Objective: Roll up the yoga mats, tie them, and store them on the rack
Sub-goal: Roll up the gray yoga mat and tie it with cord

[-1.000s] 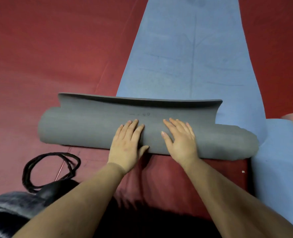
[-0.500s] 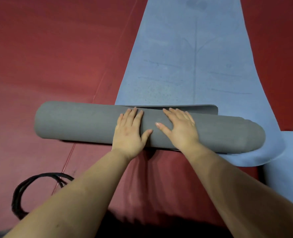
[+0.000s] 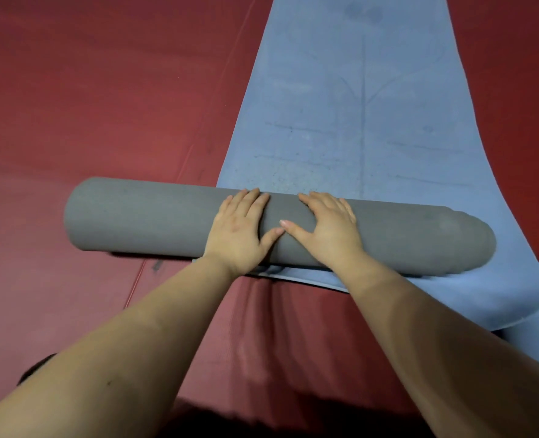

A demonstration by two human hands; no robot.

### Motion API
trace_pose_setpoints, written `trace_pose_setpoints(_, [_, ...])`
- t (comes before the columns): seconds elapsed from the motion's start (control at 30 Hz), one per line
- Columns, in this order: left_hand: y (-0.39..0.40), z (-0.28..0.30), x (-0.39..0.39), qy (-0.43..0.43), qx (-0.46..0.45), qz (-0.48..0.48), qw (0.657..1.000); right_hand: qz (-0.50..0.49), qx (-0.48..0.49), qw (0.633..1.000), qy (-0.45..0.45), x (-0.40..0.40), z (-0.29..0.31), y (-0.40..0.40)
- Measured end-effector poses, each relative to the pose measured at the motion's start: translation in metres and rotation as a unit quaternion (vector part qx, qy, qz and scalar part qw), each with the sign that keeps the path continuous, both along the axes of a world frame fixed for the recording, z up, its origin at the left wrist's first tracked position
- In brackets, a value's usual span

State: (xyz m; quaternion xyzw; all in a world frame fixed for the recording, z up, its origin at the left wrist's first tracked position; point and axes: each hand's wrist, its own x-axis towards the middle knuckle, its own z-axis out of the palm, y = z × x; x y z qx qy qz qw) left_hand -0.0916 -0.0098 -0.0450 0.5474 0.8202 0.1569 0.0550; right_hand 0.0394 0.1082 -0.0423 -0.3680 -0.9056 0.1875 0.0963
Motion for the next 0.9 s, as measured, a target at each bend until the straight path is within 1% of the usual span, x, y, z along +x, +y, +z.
trace_pose_setpoints(0.07, [0.008,0.004,-0.008,-0.012,-0.012,-0.002,1.000,0.007,0.053,0.998,0.015,0.012,-0.008,-0.005])
trace_pose_setpoints(0.13, [0.023,0.009,-0.019,-0.025,-0.039,0.002,0.999,-0.008,0.115,0.993,0.025,0.018,-0.017,-0.008])
trace_pose_setpoints(0.2, [0.040,0.010,-0.029,-0.019,-0.058,-0.002,0.998,-0.027,0.130,0.991,0.018,0.014,-0.020,-0.002])
trace_pose_setpoints(0.27, [0.051,0.010,-0.036,-0.018,-0.062,-0.001,0.998,-0.022,0.106,0.994,-0.017,0.003,-0.015,0.010])
trace_pose_setpoints(0.37, [0.043,0.005,-0.032,0.005,-0.002,0.021,1.000,0.000,0.042,0.996,-0.075,-0.015,-0.002,0.045])
trace_pose_setpoints(0.43, [0.032,-0.001,-0.026,0.031,0.007,0.013,0.999,0.009,0.009,0.995,-0.102,-0.027,0.005,0.063])
trace_pose_setpoints(0.5, [0.034,-0.003,-0.031,0.025,-0.004,0.000,1.000,-0.001,0.019,0.996,-0.084,-0.029,0.002,0.061])
trace_pose_setpoints(0.57, [0.043,0.002,-0.041,0.006,-0.013,-0.002,1.000,-0.015,0.054,0.998,-0.027,-0.019,-0.007,0.047])
trace_pose_setpoints(0.63, [0.052,0.004,-0.051,0.000,-0.019,-0.009,1.000,0.013,0.096,0.995,0.001,-0.006,-0.012,0.037])
trace_pose_setpoints(0.7, [0.061,0.005,-0.058,-0.010,-0.014,-0.006,1.000,0.038,0.094,0.995,-0.012,-0.003,-0.009,0.044])
trace_pose_setpoints(0.8, [0.077,0.011,-0.067,-0.025,-0.049,-0.003,0.998,0.055,0.040,0.996,-0.062,-0.014,0.002,0.064])
trace_pose_setpoints(0.9, [0.081,0.011,-0.066,0.002,-0.063,-0.022,0.998,0.063,-0.006,0.994,-0.091,-0.032,0.012,0.088])
